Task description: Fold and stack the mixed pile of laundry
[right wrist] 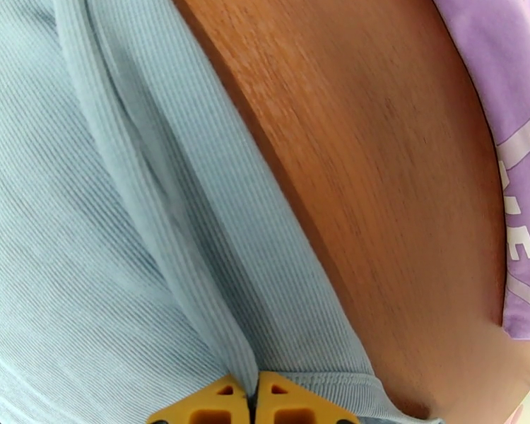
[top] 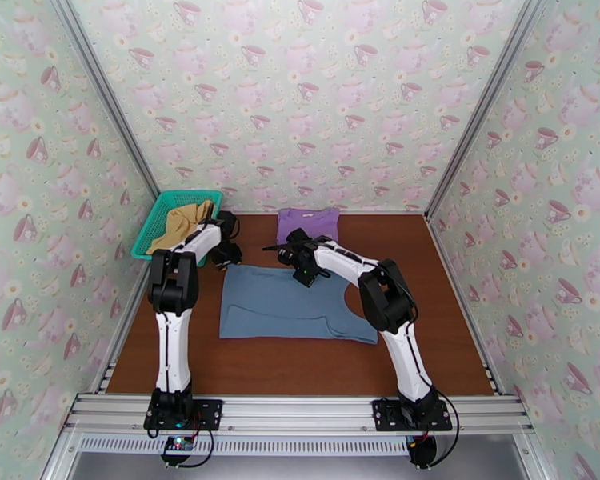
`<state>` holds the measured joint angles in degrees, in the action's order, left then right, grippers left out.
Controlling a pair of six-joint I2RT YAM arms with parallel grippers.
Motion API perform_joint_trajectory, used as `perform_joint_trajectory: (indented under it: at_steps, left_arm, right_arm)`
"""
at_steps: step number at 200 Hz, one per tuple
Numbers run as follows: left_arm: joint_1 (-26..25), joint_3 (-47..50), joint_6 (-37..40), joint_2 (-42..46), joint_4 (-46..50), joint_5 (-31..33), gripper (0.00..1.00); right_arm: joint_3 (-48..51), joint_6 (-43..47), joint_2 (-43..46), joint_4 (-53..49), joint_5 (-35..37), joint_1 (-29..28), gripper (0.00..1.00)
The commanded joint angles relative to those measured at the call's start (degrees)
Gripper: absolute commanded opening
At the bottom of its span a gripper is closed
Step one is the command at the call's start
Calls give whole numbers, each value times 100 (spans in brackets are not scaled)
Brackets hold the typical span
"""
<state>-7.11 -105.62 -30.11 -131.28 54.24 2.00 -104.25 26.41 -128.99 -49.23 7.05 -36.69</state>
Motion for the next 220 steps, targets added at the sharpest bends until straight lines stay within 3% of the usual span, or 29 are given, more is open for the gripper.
perform_joint_trajectory:
  at_steps: [1, 16, 113, 220]
  left_arm:
    - [-64, -24, -4, -326, 10, -222, 17]
    - [-71, -42, 16, -337, 57, -194, 0]
    - [-224, 54, 292, 541, 326, 216, 0]
    - [-313, 1900, 341, 2219, -133, 906, 0]
  right_arm:
    - [40, -4, 103, -87, -113, -27, 0]
    - [87, -22, 141, -52, -92, -31, 0]
    - [254, -35, 643, 142, 170, -29, 0]
    - [995, -211, 1069, 524, 96, -26, 0]
